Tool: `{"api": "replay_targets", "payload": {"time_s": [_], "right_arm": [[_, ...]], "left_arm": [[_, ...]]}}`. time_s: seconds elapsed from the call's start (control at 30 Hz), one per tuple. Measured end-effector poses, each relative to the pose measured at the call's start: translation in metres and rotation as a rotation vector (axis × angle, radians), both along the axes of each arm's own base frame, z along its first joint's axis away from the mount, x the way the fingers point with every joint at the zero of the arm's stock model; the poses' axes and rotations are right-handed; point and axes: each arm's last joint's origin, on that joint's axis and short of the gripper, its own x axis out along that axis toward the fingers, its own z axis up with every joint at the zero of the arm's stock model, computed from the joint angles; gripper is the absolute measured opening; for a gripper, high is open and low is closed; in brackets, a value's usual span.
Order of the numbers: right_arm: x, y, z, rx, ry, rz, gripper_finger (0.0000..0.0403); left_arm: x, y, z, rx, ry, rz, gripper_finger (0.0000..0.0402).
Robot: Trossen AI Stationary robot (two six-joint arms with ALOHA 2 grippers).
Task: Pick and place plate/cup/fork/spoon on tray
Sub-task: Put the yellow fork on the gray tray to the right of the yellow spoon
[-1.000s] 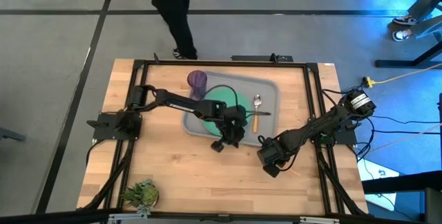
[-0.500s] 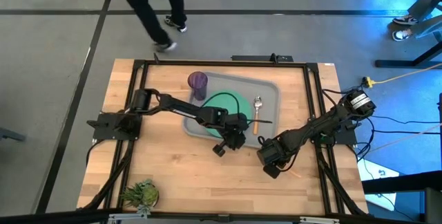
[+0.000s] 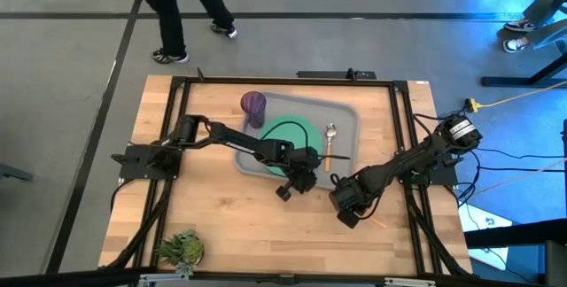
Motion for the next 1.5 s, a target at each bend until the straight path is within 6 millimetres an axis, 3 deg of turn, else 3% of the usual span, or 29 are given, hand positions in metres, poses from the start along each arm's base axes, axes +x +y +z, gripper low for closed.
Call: {"api": "replay_targets", "payload": {"time_s": [0.23, 0.67, 1.03, 1.2, 1.5], "right_arm": [[0.000, -0.001, 0.000, -0.009, 0.001, -0.016, 0.0033], [0.005, 0.002, 0.001, 0.041, -0.045, 0.017, 0.0032], [0.001, 0.001, 0.000, 0.014, -0.021, 0.032, 0.0032], [0.001, 0.000, 0.008, -0.026, 0.006, 0.038, 0.0032], [0.003, -0.018, 0.037, -0.157, 0.146, -0.049, 0.0032]], "left_arm": [[0.003, 0.011, 0.001, 0.026, -0.026, 0.046, 0.0000], [0.005, 0.053, 0.003, 0.014, -0.045, 0.248, 0.0000], [0.005, 0.054, 0.003, -0.015, -0.031, 0.241, 0.0000], [0.005, 0.051, 0.024, -0.110, -0.016, 0.215, 0.0000], [0.006, 0.053, 0.074, -0.089, -0.008, 0.231, 0.0000]]}}
